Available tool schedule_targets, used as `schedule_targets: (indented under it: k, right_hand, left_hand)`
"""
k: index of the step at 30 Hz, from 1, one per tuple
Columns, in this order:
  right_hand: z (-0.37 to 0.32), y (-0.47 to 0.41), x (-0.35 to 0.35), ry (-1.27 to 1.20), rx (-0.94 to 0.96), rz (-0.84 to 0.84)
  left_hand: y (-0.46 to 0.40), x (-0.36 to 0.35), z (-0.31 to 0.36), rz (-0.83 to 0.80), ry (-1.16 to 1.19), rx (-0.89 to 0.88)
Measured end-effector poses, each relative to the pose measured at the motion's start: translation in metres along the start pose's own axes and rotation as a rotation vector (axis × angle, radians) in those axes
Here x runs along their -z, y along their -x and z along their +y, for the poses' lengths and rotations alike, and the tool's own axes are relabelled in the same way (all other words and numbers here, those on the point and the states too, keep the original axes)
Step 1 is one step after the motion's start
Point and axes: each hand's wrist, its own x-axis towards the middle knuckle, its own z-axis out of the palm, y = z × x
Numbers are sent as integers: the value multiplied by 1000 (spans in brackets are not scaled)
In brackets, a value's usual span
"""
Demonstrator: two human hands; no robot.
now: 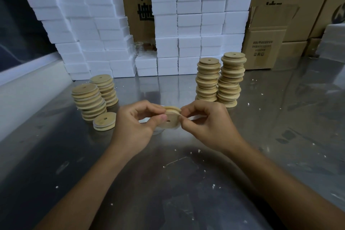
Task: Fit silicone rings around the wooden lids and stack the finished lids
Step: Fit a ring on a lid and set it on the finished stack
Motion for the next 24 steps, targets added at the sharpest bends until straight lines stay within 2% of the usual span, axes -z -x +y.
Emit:
schedule_targets:
  k: [6,8,10,13,16,24]
  right_hand:
    - [3,-1,-5,-181,-100,72]
    - [4,0,-8,-192,-95,99]
    - [5,2,-10,-149,-76,105]
    - [7,5,-12,-20,-1,73]
    - [6,6,-12,54,78,38]
    - [-2,1,-9,-209,-159,9]
  left_hand:
    - [5,-5,2,33,340,259]
    - [5,-5,1,54,389,318]
    - [5,-5,1,40,302,286]
    - [6,-6,2,-17,11,77]
    - [6,-9,3,-58,-53,-7]
    - [2,0,1,-110,-114,2]
